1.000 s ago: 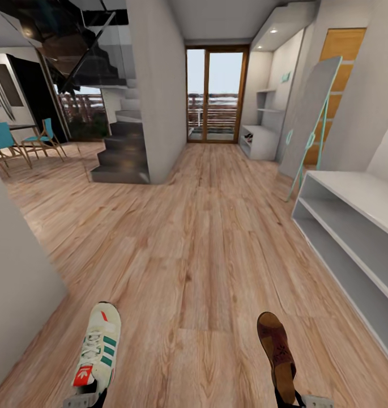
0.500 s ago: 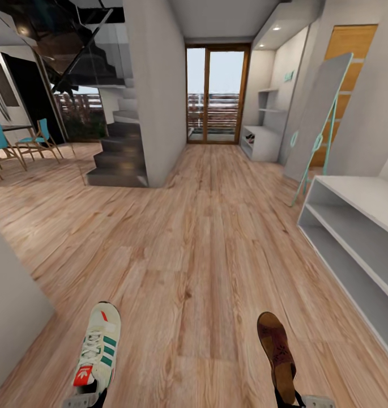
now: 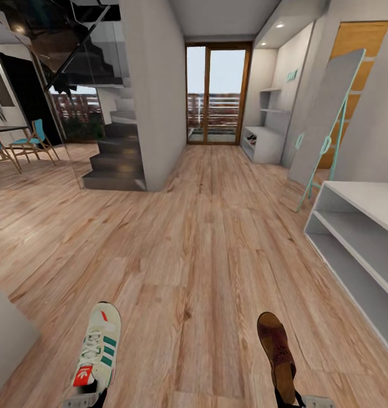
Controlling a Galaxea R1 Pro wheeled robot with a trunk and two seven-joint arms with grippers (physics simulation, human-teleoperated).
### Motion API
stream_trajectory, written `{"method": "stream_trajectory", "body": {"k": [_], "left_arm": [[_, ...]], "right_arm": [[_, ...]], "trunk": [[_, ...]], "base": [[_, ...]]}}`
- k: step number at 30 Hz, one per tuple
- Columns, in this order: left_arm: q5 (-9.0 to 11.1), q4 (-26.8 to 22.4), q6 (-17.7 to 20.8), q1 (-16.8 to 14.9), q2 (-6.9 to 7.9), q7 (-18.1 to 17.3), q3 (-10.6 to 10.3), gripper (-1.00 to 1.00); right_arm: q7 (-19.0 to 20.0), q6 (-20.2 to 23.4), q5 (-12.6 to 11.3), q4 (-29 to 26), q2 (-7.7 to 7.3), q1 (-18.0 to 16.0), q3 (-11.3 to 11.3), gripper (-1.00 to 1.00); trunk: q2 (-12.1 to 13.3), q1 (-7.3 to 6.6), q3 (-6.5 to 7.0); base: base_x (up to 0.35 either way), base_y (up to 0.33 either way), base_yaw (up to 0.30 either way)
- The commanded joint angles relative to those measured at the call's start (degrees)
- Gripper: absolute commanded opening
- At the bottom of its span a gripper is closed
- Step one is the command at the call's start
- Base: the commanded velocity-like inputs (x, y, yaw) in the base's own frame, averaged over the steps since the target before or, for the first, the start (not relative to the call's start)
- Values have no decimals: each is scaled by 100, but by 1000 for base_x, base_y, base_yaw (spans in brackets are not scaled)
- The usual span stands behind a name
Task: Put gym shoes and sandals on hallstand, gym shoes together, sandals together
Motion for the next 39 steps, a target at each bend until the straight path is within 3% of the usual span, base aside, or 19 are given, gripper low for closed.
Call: {"method": "stream_trajectory", "body": {"k": [1, 39], "left_arm": [[-50, 3, -26, -7, -4, -32, 49, -100], [-52, 3, -26, -6, -4, -32, 49, -100]], "right_arm": [[32, -15, 35, 3, 4, -5, -49, -100], [32, -15, 35, 3, 4, -5, -49, -100]], "trunk": [[-2, 2, -5], [-2, 2, -5]], "base": [[340, 0, 0], [340, 0, 0]]}}
